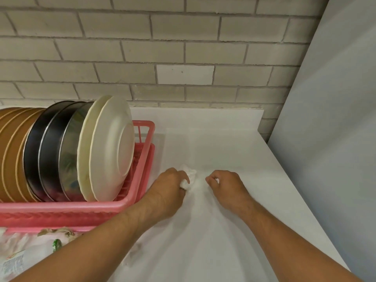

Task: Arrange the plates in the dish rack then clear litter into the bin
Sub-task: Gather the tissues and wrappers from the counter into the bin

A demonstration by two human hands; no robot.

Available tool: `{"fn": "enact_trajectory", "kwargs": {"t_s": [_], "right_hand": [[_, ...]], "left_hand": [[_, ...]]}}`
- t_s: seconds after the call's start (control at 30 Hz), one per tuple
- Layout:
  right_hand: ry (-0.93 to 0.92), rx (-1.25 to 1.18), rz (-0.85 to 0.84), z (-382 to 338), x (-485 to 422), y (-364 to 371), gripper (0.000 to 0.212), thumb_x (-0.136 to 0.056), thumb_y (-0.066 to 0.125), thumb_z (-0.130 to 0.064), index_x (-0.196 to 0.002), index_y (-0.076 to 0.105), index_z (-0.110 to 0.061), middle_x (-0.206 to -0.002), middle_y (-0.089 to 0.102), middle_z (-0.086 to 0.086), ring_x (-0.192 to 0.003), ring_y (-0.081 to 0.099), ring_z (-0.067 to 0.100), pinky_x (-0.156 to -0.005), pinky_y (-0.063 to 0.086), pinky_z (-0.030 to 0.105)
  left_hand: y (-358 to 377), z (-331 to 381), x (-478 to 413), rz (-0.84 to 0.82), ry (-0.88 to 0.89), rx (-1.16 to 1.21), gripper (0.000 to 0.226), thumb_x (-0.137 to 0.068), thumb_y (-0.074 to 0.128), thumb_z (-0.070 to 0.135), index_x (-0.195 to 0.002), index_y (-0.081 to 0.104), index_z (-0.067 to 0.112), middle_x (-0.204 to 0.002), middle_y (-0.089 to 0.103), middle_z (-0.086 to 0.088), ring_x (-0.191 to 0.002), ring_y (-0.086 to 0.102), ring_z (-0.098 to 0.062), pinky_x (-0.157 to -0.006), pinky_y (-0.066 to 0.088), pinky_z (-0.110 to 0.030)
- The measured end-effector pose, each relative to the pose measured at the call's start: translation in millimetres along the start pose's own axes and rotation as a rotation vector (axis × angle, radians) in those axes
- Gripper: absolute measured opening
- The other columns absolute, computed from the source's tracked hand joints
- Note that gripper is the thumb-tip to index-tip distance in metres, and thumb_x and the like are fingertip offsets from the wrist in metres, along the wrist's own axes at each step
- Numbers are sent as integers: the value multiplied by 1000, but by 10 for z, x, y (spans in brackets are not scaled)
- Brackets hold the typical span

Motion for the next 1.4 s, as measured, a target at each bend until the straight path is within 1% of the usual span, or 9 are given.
{"fn": "enact_trajectory", "kwargs": {"t_s": [0.13, 0.23, 0.37, 0.5, 0.77, 1.0, 1.13, 1.23, 1.4], "right_hand": [[-160, 189, -122, -312, -163, 214, 40, -101, 40, -18, -137, 52, -29, -130, 56, 2, -120, 54, 24, -101, 43, 32], [-226, 302, -192, -475, -227, 336, 44, -98, 46, -45, -141, 45, -36, -128, 54, 1, -118, 52, 24, -95, 43, 32], [-193, 367, -229, -465, -178, 507, 25, -89, 58, -50, -104, 60, -30, -117, 53, 0, -102, 56, 23, -84, 46, 31], [-216, 259, -175, -344, -68, 523, 25, -88, 55, -31, -67, 42, -26, -105, 52, -4, -90, 58, 19, -74, 47, 25], [-133, 25, -46, -178, 182, 240, 22, -91, 56, -29, -73, 44, -25, -77, 55, -9, -63, 50, 12, -55, 38, 23], [-103, -61, -27, -401, 482, 302, 26, -89, 43, -6, -79, 63, -19, -85, 65, -3, -81, 62, 19, -70, 52, 32], [-77, -65, 36, -579, 755, 374, 30, -88, 48, -18, -62, 33, -14, -62, 41, -2, -59, 39, 19, -57, 35, 34], [-8, 3, 94, -666, 1002, 448, 48, -91, 51, -49, -62, 32, -16, -58, 39, -5, -54, 36, 15, -53, 32, 30], [41, 78, 53, -770, 1364, 663, 39, -95, 48, -48, -73, 46, -16, -66, 51, -4, -60, 46, 16, -55, 37, 29]], "left_hand": [[187, -132, 155, -154, -77, -92, 41, -95, 43, 8, -130, 51, 27, -122, 56, -2, -105, 58, -20, -87, 48, -26], [210, -187, 221, -194, -77, -135, 31, -97, 41, 18, -126, 52, 23, -120, 54, -3, -104, 56, -20, -86, 46, -28], [206, -252, 285, -186, -108, -110, 27, -92, 50, 36, -109, 56, 17, -104, 51, 1, -92, 54, -18, -78, 46, -28], [283, -313, 352, -177, -105, -118, 16, -94, 48, 28, -105, 51, 17, -103, 55, -2, -90, 56, -21, -71, 42, -27], [311, -360, 519, -233, 14, -65, 28, -93, 43, 13, -114, 55, 28, -106, 59, 4, -93, 58, -16, -78, 50, -29], [0, -406, 746, -93, 140, 35, 27, -91, 52, 51, -88, 63, 26, -81, 62, 11, -73, 56, -5, -68, 45, -24], [-147, -514, 980, -103, 179, 30, 23, -90, 51, 53, -82, 58, 32, -66, 57, 10, -60, 53, -3, -59, 41, -24], [-241, -625, 1123, -66, 225, -203, 21, -92, 48, 48, -99, 58, 31, -91, 66, 7, -80, 60, -11, -73, 51, -32], [-106, -831, 1255, -159, 143, -511, 39, -88, 54, 50, -115, 56, 22, -112, 63, -1, -99, 61, -24, -82, 50, -35]]}}
Point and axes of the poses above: each hand's wrist, its own x-axis away from the middle knuckle, its own y-axis out of the palm, z = x × y, the point moved 8 cm from there along -x, towards the middle knuckle
